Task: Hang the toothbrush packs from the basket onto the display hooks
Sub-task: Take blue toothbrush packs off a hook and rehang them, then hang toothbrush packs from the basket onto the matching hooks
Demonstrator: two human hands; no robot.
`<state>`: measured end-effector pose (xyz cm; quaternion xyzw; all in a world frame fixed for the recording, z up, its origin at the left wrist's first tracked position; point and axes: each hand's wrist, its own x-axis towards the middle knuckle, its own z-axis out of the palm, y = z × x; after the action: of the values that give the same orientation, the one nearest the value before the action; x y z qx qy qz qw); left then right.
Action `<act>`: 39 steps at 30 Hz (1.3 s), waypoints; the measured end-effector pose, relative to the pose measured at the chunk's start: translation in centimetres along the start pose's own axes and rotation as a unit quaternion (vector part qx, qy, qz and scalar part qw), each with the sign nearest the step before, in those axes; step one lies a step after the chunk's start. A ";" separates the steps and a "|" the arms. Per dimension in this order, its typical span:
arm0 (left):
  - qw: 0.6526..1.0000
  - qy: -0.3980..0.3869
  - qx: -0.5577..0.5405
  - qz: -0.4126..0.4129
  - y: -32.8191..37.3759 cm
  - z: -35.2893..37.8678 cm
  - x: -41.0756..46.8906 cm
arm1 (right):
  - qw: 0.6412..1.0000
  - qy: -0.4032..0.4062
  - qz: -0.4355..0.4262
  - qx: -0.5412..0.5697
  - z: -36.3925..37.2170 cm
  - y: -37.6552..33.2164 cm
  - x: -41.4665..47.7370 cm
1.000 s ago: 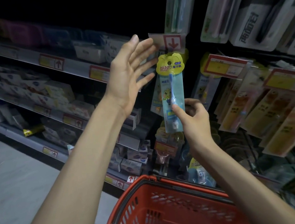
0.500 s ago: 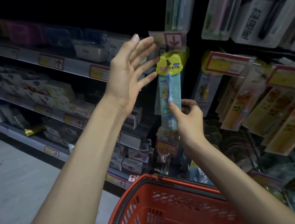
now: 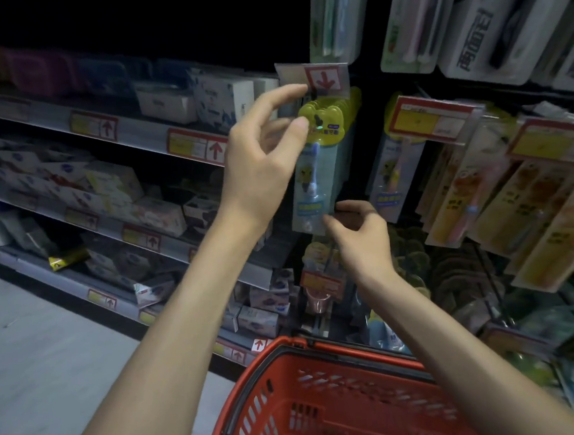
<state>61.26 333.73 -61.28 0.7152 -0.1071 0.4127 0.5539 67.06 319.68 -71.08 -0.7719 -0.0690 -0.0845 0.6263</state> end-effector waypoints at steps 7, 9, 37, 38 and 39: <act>0.998 0.013 0.053 -0.004 -0.4 1.0 -1.7 | 0.997 -0.031 -0.047 -0.048 -2.7 0.9 -2.0; 0.998 0.016 0.066 -0.014 -0.8 1.1 -2.3 | 0.995 -0.038 -0.063 -0.070 -3.6 1.0 -2.6; 0.784 -0.493 0.374 -0.058 -0.6 2.0 -24.7 | 0.894 -0.267 -0.052 -0.356 -21.5 11.1 -17.4; 0.774 -0.506 0.376 -0.061 -0.6 1.9 -25.7 | 0.878 -0.293 -0.046 -0.376 -21.7 12.1 -18.0; 0.762 -0.521 0.378 -0.064 -0.6 1.8 -26.7 | 0.858 -0.322 -0.037 -0.398 -21.8 13.1 -18.5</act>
<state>45.45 324.23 -80.70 0.9767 -0.1686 -0.0527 0.1220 50.79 295.64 -83.20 -0.9366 -0.2556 0.1249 0.2047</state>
